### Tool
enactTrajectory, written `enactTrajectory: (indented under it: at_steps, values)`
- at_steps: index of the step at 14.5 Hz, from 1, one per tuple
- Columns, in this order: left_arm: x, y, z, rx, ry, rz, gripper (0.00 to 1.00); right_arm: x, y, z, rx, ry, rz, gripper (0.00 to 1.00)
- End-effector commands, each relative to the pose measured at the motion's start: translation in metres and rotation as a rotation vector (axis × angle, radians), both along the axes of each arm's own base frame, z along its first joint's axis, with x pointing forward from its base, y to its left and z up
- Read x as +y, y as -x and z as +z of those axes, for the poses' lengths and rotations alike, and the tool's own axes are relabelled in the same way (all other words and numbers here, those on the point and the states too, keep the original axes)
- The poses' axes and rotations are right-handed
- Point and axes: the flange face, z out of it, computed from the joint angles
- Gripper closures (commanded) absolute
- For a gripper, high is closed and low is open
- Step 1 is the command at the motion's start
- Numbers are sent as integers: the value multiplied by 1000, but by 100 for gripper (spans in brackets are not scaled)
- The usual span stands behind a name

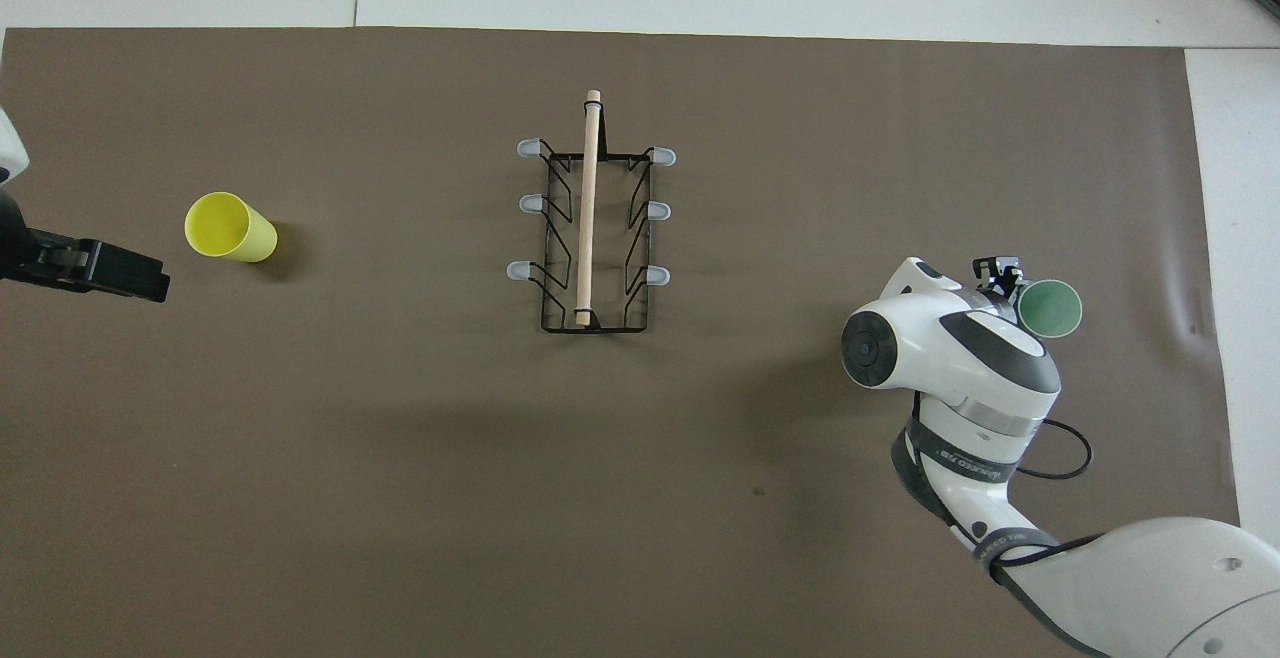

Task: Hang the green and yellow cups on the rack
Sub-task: 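Lift the green cup with the right gripper toward the rack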

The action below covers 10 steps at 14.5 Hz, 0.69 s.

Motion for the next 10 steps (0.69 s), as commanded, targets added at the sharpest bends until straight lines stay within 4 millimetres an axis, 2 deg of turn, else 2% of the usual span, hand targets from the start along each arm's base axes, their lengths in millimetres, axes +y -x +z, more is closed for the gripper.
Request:
enactTrajectory:
  at_steps: [1,6,8,10]
  values:
    - [1,10,1,5,-16,6,0,4,-11,26,-58,-86,-96,100]
    - [1,10,1,5,-15,5,0,33,-39,104,-144,-359,-394,100]
    - [1,10,1,5,-15,5,0,61,-43,127,-155,-422,-430,100]
    - [1,10,1,5,-15,5,0,85,-51,151,-241,-481,-465,100]
